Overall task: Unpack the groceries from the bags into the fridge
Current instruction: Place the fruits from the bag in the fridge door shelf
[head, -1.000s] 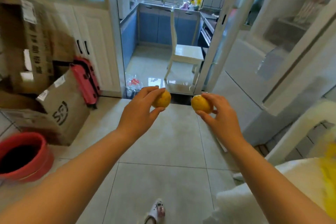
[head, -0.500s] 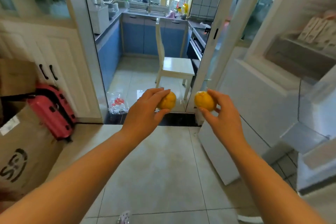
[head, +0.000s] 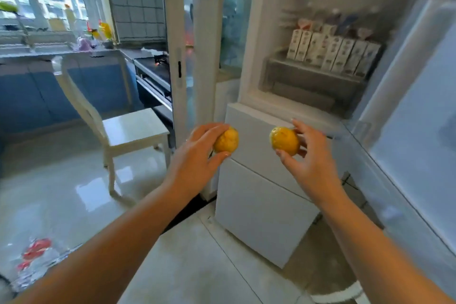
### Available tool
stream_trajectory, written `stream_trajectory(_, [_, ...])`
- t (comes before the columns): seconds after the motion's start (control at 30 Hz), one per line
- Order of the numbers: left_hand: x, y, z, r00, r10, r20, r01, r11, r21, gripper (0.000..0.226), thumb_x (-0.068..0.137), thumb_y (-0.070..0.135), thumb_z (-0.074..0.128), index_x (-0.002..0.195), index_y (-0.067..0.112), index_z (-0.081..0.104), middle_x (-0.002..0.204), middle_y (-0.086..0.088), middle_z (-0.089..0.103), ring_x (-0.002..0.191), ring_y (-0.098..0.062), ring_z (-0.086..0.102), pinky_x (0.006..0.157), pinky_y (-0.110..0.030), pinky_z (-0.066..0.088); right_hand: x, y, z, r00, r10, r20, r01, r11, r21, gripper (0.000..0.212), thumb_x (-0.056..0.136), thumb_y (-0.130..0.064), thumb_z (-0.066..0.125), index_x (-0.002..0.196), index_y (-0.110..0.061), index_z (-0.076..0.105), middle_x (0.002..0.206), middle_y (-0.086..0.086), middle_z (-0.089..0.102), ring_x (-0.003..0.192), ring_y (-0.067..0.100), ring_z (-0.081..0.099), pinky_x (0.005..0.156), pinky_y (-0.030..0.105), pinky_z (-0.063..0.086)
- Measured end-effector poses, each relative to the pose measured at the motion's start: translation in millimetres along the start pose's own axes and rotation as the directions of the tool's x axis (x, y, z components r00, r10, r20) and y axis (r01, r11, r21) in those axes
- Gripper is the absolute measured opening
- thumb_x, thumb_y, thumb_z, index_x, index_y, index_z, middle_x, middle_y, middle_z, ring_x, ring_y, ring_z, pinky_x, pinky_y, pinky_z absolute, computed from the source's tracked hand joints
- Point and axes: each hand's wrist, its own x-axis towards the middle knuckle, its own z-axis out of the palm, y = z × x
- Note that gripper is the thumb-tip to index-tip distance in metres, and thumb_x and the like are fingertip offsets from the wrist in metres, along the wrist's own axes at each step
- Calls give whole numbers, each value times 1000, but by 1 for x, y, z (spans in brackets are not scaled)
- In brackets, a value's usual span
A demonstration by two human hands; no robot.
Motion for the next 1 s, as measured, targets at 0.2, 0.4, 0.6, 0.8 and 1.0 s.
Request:
stream_trajectory(0.2, [82,-4,50,977,167,134,-144,976,-165,57,85,33,64,137,32,42,137,8,45,118,-9,46,90,-13,34,32,24,-15,981,129,-142,-154,972,-179,60,80,-33,70,134,-26,42,121,-9,36,111,10,43,95,40,48])
stream_trajectory(0.4, [140,6,100,938,292,186,-234,930,-282,56,87,33,62,138,33,40,140,11,43,119,-5,44,87,0,27,55,43,-33,948,144,-284,-212,951,-225,54,75,-42,65,123,-36,43,122,-11,39,110,8,44,88,19,43])
stream_trajectory(0.6, [191,28,148,887,416,200,-311,858,-408,51,87,26,63,134,28,44,135,11,45,109,6,38,88,-6,33,70,66,-55,876,232,-423,-344,916,-208,52,76,-35,69,123,-34,46,119,-16,48,107,6,48,84,8,36])
stream_trajectory(0.8, [214,60,200,814,544,206,-374,761,-530,49,86,24,65,132,22,49,132,2,51,120,-16,48,100,-33,43,76,88,-74,798,285,-531,-472,843,-258,51,77,-30,74,119,-37,47,113,-19,49,103,1,48,82,9,34])
stream_trajectory(1.0, [229,88,240,698,664,270,-410,679,-609,53,85,25,66,134,24,46,134,4,51,118,-7,45,96,-14,33,61,90,-85,752,389,-533,-611,715,-340,62,80,-26,71,130,-44,38,117,-15,36,100,-2,41,80,8,36])
